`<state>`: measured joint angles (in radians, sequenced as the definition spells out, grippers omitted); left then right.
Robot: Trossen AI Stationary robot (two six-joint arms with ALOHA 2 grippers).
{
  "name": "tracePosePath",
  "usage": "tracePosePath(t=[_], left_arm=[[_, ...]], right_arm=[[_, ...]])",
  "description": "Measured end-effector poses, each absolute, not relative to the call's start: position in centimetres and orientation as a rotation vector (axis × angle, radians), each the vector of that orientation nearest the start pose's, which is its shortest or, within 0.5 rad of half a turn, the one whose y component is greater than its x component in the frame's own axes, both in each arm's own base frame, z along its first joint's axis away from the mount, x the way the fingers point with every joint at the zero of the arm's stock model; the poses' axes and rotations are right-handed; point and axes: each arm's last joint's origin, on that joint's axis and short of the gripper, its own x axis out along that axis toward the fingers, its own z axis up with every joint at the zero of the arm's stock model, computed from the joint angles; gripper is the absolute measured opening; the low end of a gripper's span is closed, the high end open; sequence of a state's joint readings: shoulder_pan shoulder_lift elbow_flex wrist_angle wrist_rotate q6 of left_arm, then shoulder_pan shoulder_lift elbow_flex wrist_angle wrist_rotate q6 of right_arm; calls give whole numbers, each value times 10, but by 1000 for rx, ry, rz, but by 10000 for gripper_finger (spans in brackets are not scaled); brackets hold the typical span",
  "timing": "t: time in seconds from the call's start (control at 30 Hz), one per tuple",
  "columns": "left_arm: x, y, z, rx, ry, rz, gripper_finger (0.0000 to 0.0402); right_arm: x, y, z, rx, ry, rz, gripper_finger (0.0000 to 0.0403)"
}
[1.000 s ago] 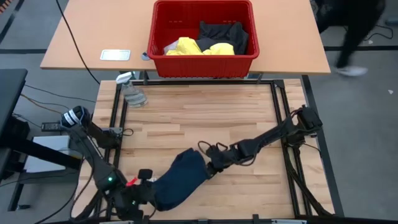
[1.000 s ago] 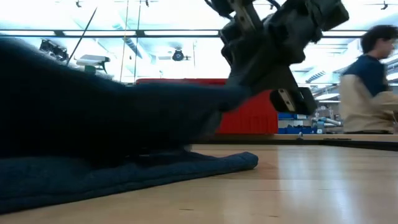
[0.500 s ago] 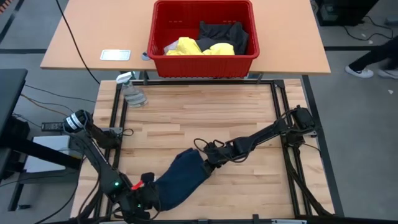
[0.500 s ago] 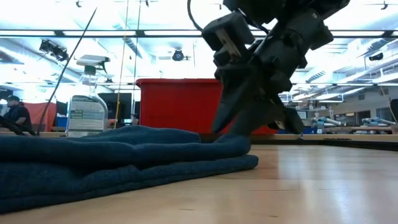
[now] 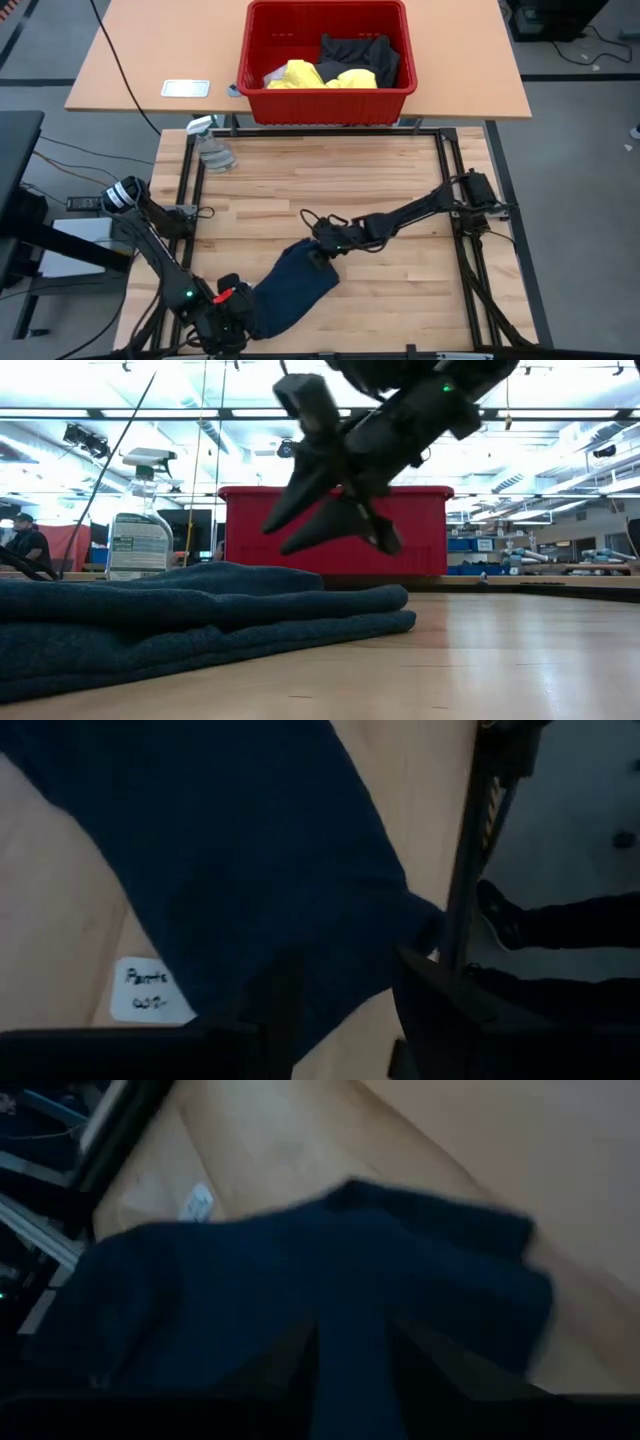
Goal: Fold laundry
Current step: Fold the dark blue shorts
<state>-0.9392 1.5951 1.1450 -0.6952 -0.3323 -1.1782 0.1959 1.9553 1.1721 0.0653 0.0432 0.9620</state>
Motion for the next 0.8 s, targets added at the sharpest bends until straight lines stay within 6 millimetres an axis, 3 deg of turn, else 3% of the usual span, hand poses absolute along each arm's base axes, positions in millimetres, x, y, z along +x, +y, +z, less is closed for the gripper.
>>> tracePosePath(t=[0.2,0.43,0.63,0.8], left_arm=[[199,-248,213,-357,1055,48,157],[195,-249,193,-362,1068,18,157],[204,-235,179,-375,1053,43,157],[234,-215,177,-446,945,37,157]], right_arm=[[415,71,121,799,823,-190,125],[414,57,115,761,852,-276,125],[405,24,129,680,894,-341,125],[393,5,175,647,843,-340,125]])
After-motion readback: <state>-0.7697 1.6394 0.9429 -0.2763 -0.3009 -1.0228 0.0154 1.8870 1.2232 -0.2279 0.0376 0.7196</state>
